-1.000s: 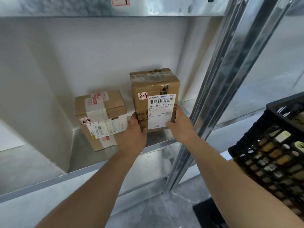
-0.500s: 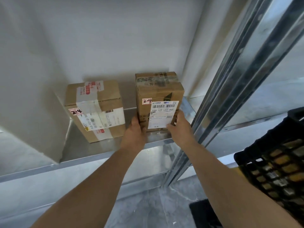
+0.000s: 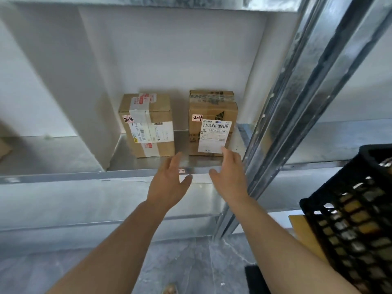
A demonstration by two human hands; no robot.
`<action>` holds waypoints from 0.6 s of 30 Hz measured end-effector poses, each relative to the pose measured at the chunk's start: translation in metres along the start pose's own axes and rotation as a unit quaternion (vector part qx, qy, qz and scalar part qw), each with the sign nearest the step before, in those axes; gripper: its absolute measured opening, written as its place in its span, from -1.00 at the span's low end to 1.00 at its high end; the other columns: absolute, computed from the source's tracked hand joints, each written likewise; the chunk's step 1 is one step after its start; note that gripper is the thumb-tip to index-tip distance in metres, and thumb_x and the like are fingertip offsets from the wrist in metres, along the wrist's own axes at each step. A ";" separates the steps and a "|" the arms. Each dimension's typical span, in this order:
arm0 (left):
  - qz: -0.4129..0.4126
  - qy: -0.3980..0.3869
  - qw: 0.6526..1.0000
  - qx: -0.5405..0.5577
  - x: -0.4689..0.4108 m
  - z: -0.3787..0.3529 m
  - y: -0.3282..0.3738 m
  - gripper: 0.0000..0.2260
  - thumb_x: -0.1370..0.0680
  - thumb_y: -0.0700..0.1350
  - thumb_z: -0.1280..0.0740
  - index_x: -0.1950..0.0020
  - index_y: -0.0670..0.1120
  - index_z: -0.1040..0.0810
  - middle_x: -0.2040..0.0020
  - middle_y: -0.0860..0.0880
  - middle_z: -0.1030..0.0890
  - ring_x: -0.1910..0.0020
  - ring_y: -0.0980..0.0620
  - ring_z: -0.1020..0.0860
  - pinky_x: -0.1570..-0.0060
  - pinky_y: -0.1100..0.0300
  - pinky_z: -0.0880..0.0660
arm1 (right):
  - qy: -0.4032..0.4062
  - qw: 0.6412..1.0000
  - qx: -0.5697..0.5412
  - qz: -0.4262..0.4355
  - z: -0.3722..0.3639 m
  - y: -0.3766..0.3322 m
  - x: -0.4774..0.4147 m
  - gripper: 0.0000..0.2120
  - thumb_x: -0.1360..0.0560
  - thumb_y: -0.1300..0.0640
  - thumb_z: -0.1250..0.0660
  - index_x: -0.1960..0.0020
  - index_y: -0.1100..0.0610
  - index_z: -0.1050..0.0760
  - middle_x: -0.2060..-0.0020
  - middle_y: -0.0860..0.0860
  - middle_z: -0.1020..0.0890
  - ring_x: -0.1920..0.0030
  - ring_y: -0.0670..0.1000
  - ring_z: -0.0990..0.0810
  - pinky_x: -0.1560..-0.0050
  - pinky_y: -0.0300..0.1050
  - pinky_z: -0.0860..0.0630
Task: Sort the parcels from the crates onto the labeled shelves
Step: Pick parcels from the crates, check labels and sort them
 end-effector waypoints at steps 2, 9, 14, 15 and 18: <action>0.005 0.023 0.999 -0.033 0.020 0.012 -0.006 -0.48 -0.55 0.05 -0.32 -0.47 0.02 -0.25 -0.41 -0.04 -0.38 -0.31 -0.06 -0.41 -0.23 0.05 -0.40 | -0.016 0.998 0.026 0.051 -0.001 -0.014 0.017 -0.40 -0.53 0.10 -0.35 -0.48 0.02 -0.17 -0.44 0.03 -0.26 -0.40 0.08 -0.32 -0.26 -0.07 -0.41; 0.090 0.112 0.975 -0.168 0.086 0.067 -0.057 -0.48 -0.53 0.13 -0.32 -0.41 -0.07 -0.39 -0.35 -0.10 -0.48 -0.30 -0.14 -0.44 -0.25 0.00 -0.37 | -0.111 0.968 0.058 0.216 -0.032 -0.076 0.068 -0.49 -0.56 -0.03 -0.30 -0.44 0.04 -0.24 -0.40 0.02 -0.33 -0.36 0.05 -0.38 -0.25 -0.07 -0.43; 0.181 0.141 0.950 -0.211 0.141 0.100 -0.102 -0.47 -0.53 0.16 -0.29 -0.43 -0.05 -0.36 -0.36 -0.08 -0.46 -0.29 -0.13 -0.44 -0.23 0.00 -0.37 | -0.155 0.938 0.047 0.305 -0.066 -0.122 0.105 -0.50 -0.55 -0.07 -0.31 -0.41 0.03 -0.26 -0.39 0.01 -0.36 -0.34 0.03 -0.40 -0.25 -0.11 -0.42; 0.196 0.147 0.947 -0.209 0.152 0.104 -0.111 -0.47 -0.53 0.15 -0.30 -0.43 -0.06 -0.37 -0.35 -0.09 -0.47 -0.28 -0.14 -0.44 -0.23 -0.01 -0.37 | -0.164 0.932 0.048 0.320 -0.073 -0.131 0.112 -0.49 -0.54 -0.07 -0.32 -0.42 0.03 -0.26 -0.38 0.02 -0.37 -0.33 0.04 -0.40 -0.23 -0.11 -0.43; 0.235 0.178 0.936 -0.193 0.186 0.120 -0.135 -0.47 -0.52 0.11 -0.34 -0.41 -0.10 -0.39 -0.31 -0.13 -0.50 -0.25 -0.18 -0.45 -0.20 -0.02 -0.36 | -0.178 0.911 0.066 0.365 -0.093 -0.156 0.134 -0.47 -0.53 -0.08 -0.33 -0.42 0.03 -0.25 -0.35 0.04 -0.40 -0.30 0.04 -0.43 -0.19 -0.11 -0.45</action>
Point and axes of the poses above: each hand's wrist, its own x-axis away from the middle knuckle, its own z-axis out of the back of the hand, y = z × x, the point moved 6 cm from there along -x, towards the middle knuckle
